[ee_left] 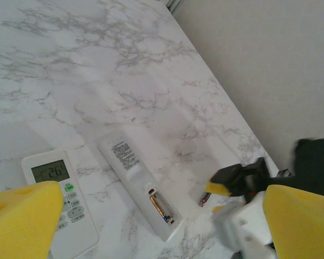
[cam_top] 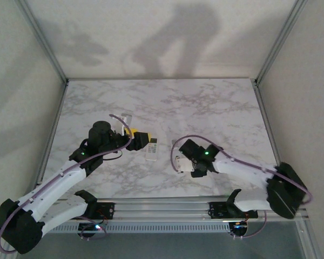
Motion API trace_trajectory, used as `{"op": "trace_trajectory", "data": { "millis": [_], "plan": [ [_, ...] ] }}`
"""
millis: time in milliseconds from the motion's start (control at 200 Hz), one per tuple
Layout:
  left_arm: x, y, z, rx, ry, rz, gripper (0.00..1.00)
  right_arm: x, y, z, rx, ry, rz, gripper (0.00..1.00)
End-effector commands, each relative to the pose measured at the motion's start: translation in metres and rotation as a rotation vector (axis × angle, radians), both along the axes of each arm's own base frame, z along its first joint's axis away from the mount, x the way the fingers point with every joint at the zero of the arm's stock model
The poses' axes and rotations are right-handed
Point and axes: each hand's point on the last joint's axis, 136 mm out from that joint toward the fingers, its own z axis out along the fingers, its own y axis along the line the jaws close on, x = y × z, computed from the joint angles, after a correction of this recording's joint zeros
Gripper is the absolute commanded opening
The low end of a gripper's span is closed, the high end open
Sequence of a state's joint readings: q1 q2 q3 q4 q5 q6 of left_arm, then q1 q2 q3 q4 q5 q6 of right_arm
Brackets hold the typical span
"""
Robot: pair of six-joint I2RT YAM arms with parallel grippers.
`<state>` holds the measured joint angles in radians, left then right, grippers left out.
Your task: Load the batteries into the remote control
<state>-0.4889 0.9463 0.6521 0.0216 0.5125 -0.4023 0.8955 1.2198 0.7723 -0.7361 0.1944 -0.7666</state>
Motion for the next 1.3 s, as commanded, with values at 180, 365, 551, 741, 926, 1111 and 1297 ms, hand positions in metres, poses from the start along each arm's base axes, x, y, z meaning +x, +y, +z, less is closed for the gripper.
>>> {"op": "trace_trajectory", "data": {
  "millis": [180, 365, 551, 741, 926, 1111, 1297],
  "plan": [
    [0.006, -0.003, -0.001, -0.012, 0.023, 0.002, 0.94, 0.019, -0.053, 0.089, 0.687, -0.022, -1.788, 0.47],
    [0.006, -0.008, -0.006, -0.019, 0.056, -0.022, 0.94, -0.016, -0.017, 0.023, 0.691, 0.4, -2.171, 0.39],
    [0.005, -0.008, -0.005, -0.037, 0.051, -0.017, 0.95, -0.026, -0.04, -0.015, 0.558, 0.45, -2.439, 0.41],
    [0.007, -0.009, -0.008, -0.024, 0.051, -0.027, 0.95, -0.016, -0.046, -0.025, 0.57, 0.418, -2.506, 0.38],
    [0.008, -0.01, -0.011, -0.015, 0.051, -0.033, 0.95, -0.018, -0.048, -0.041, 0.544, 0.413, -2.581, 0.36],
    [0.008, -0.012, -0.014, -0.008, 0.056, -0.044, 0.95, -0.012, -0.045, -0.051, 0.528, 0.404, -2.574, 0.35],
    [0.007, -0.012, -0.016, -0.007, 0.06, -0.045, 0.95, -0.006, -0.044, -0.065, 0.512, 0.379, -2.54, 0.3]
  ]
}}
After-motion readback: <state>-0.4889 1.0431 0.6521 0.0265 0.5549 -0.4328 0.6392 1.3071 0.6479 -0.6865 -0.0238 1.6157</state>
